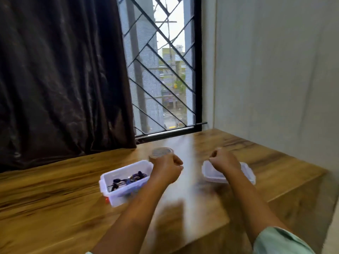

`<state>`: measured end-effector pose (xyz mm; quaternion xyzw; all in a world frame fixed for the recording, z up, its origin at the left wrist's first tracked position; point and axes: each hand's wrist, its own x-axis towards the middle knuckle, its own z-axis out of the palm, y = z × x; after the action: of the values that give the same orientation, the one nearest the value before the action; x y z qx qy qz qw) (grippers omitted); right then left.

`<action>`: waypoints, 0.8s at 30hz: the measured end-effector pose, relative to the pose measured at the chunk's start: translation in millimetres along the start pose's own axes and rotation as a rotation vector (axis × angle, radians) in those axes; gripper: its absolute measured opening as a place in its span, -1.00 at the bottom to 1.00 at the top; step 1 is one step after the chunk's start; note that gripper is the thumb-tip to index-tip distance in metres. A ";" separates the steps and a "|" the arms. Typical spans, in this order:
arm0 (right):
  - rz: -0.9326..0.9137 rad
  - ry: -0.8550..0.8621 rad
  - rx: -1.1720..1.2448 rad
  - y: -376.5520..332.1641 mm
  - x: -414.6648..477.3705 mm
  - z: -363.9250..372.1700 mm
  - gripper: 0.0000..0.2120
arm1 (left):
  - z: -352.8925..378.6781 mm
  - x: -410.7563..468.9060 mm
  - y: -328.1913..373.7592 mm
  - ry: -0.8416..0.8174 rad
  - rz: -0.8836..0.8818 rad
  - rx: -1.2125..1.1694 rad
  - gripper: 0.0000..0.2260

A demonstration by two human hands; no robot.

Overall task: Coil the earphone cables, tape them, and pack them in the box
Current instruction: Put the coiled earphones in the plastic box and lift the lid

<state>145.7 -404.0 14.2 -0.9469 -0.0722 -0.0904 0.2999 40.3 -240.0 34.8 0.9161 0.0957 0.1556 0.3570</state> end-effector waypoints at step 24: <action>0.091 0.281 0.653 4.7 -28.2 12.9 -0.69 | 19.4 -9.4 22.7 0.352 -0.008 -0.078 -0.62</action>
<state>120.7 -402.7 -4.9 -0.7817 -0.0132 -0.1786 0.5974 39.8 -271.4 34.7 0.8598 0.1544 0.3156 0.3705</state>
